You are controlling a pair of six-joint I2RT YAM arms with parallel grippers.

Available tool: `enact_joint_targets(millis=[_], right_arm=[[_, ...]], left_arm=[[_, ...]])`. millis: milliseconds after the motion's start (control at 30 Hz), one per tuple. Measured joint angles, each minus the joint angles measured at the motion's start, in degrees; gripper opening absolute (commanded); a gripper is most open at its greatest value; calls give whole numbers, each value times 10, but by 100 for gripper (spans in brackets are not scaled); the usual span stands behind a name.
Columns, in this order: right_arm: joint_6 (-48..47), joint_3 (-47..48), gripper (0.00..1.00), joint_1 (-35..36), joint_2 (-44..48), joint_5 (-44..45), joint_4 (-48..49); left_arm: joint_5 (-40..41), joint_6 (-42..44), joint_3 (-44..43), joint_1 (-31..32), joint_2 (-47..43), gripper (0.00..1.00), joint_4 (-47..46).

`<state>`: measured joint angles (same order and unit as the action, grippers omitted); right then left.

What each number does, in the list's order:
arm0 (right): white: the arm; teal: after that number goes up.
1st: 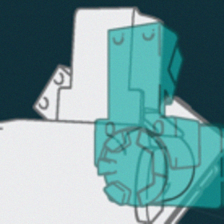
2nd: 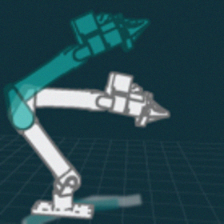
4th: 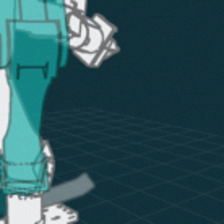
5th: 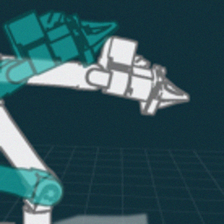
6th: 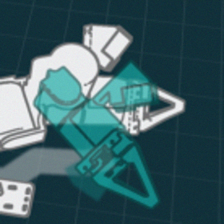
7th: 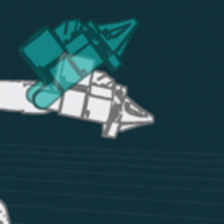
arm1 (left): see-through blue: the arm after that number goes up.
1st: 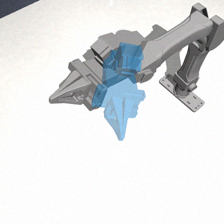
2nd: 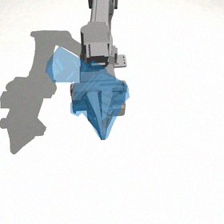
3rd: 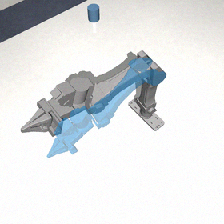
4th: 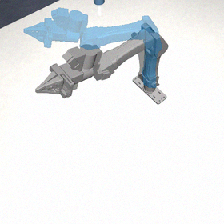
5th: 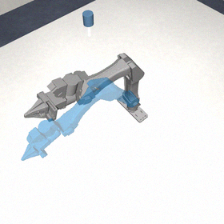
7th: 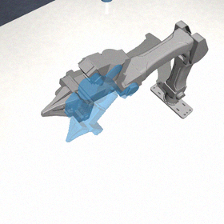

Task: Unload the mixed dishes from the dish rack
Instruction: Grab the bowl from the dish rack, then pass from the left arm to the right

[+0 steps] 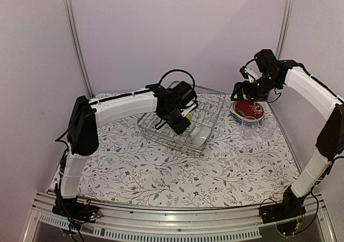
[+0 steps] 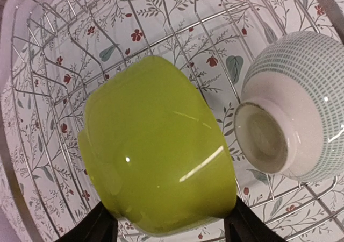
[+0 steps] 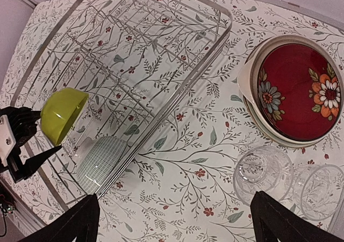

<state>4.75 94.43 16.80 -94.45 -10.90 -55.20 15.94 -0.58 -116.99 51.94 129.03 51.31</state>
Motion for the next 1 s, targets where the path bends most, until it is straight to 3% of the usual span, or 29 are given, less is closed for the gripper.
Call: enact_joint_targets(millis=[533, 733, 1000], right_arm=[[4, 0, 99, 0, 0, -12, 0], [7, 0, 99, 0, 0, -35, 5], [63, -16, 99, 3, 5, -176, 81]], left_arm=[[-21, -2, 39, -10, -53, 48, -19], [-56, -9, 101, -22, -106, 48, -63], [-99, -27, 186, -48, -199, 48, -162]])
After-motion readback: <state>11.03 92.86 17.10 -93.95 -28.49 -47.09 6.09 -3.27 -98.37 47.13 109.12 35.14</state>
